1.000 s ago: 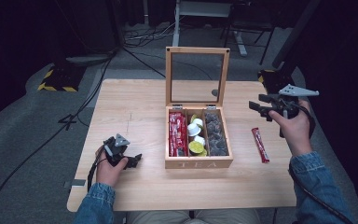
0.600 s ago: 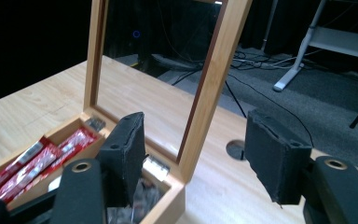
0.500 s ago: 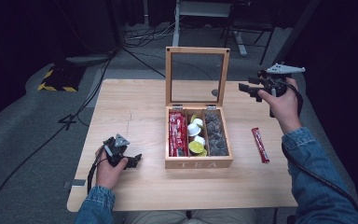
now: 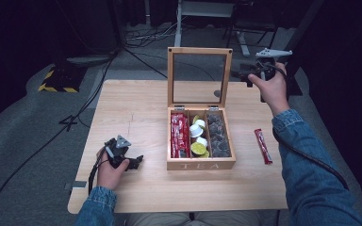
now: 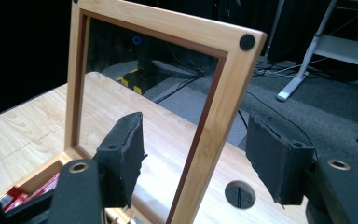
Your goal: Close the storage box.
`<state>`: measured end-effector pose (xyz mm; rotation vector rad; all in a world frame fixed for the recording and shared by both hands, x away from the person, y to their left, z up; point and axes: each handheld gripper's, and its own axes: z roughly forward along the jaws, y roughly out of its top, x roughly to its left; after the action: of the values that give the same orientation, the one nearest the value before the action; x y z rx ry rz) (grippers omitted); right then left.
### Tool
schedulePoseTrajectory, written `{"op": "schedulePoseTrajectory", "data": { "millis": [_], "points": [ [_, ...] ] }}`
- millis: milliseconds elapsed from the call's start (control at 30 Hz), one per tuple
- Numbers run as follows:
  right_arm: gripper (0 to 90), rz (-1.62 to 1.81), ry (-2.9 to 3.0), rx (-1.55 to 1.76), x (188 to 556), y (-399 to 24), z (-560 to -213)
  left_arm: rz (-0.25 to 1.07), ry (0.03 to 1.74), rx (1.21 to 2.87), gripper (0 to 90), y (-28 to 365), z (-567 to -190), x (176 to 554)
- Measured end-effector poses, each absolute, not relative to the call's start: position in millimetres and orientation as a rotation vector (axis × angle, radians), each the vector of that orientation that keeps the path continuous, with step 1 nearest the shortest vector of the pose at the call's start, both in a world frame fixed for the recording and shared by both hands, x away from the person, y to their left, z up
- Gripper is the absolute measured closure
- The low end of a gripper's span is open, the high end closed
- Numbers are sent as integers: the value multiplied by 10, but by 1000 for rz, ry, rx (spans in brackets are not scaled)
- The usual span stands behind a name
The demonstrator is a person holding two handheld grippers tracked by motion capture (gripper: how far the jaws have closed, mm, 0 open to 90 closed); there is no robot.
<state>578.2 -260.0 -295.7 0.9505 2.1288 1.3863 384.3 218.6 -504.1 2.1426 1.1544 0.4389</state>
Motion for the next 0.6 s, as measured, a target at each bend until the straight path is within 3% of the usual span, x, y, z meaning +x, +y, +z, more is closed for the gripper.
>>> {"op": "schedulePoseTrajectory", "data": {
  "millis": [600],
  "points": [
    [402, 1357, 2128, 1013, 6286, -2446, -2999, 438, 1156, 2139, 109, 2184, -5042, 3842]
  ]
}}
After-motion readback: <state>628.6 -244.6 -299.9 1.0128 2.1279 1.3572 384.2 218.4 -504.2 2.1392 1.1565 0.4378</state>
